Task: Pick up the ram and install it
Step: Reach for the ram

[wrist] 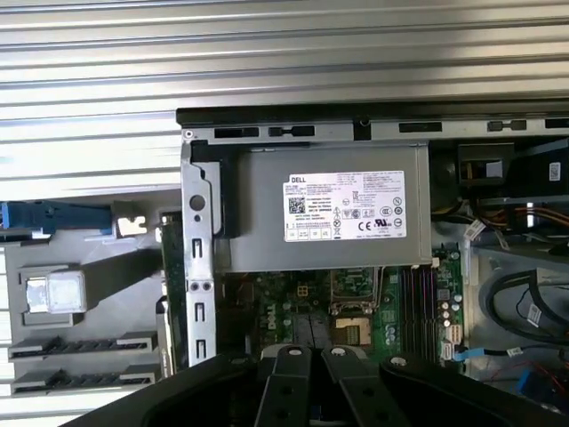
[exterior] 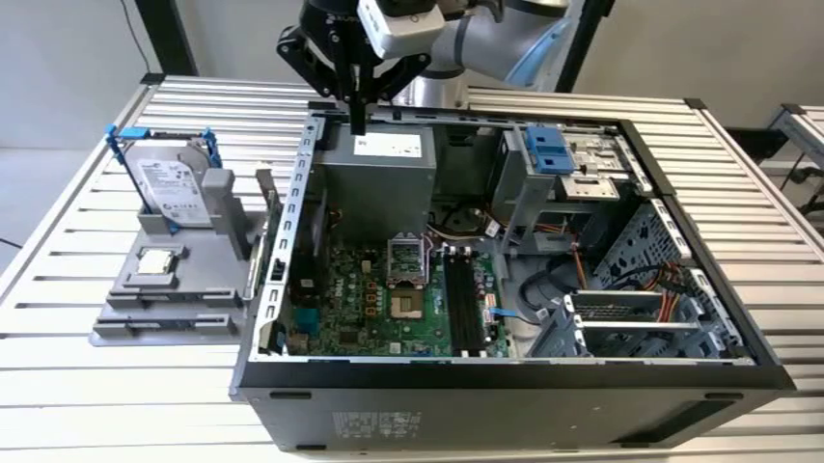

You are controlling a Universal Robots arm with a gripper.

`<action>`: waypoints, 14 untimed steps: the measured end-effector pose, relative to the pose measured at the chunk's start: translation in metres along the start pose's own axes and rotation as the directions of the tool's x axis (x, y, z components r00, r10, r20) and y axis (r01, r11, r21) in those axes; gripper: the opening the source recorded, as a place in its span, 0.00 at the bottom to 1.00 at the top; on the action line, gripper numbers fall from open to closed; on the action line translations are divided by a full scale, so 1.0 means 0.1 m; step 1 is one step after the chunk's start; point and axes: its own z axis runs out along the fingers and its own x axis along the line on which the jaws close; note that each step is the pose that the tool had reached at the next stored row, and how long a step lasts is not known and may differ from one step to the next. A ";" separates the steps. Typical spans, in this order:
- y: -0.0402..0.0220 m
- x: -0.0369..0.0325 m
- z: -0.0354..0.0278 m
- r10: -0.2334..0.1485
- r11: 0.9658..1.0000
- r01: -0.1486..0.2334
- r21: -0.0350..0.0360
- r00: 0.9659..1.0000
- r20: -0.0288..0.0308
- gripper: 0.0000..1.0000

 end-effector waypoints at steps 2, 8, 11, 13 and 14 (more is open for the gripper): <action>-0.002 0.026 -0.001 0.000 1.000 0.000 0.000 1.000 0.000 0.00; -0.009 0.121 -0.002 0.000 1.000 0.000 0.000 1.000 0.000 0.00; -0.012 0.178 -0.004 0.000 1.000 0.000 0.000 1.000 0.000 0.00; -0.015 0.215 -0.004 0.000 1.000 0.000 0.000 1.000 0.000 0.00; -0.017 0.235 -0.005 0.000 1.000 0.000 0.000 1.000 0.000 0.00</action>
